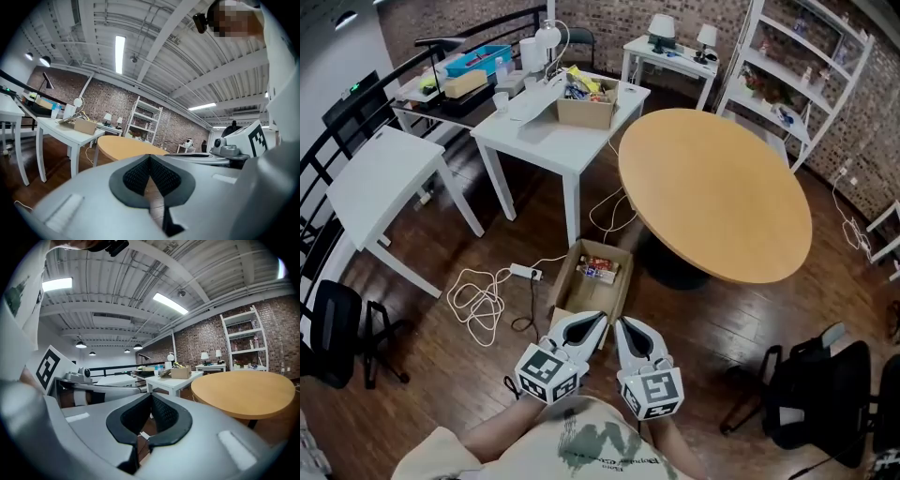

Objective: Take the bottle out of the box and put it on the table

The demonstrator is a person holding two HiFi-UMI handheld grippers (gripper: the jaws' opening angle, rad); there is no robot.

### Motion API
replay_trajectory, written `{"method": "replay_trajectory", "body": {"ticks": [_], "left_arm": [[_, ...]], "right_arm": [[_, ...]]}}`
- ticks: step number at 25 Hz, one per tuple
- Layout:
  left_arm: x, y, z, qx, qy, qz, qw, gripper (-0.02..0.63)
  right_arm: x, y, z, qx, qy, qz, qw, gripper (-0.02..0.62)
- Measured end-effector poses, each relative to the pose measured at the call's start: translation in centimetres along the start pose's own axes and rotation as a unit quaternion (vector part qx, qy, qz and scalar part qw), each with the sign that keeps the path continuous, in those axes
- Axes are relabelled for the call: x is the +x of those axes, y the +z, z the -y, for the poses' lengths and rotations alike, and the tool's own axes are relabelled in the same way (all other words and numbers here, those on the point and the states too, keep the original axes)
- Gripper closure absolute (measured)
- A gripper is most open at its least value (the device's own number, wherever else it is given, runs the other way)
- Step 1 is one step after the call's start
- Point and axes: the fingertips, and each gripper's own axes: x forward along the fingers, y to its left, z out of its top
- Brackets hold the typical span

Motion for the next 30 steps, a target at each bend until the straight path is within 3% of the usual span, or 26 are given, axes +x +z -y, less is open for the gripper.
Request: {"method": "replay_trajectory", "body": {"ticks": [7, 16, 22, 30], "left_arm": [[4.2, 1.1, -5.3, -0.010, -0.021, -0.022, 0.9995, 0.623], [8.6, 4.5, -12.4, -0.015, -0.032, -0.003, 0.9994, 0.623], [9.3, 5.5, -16.5, -0.028, -0.022, 0.003, 0.9994, 0.623], [10.1, 5.7, -21.1, -0.042, 0.021, 0.007, 0.9989, 0.623]], "right_arm": [[6.6, 1.7, 2.6, 0.002, -0.017, -0.013, 1.000, 0.595], [14.9, 4.1, 4.5, 0.004, -0.016, -0.017, 1.000, 0.595], [19.7, 4.9, 4.5, -0.001, -0.004, -0.027, 1.000, 0.595], [24.3, 5.2, 4.8, -0.015, 0.029, -0.038, 0.999, 0.595]]}}
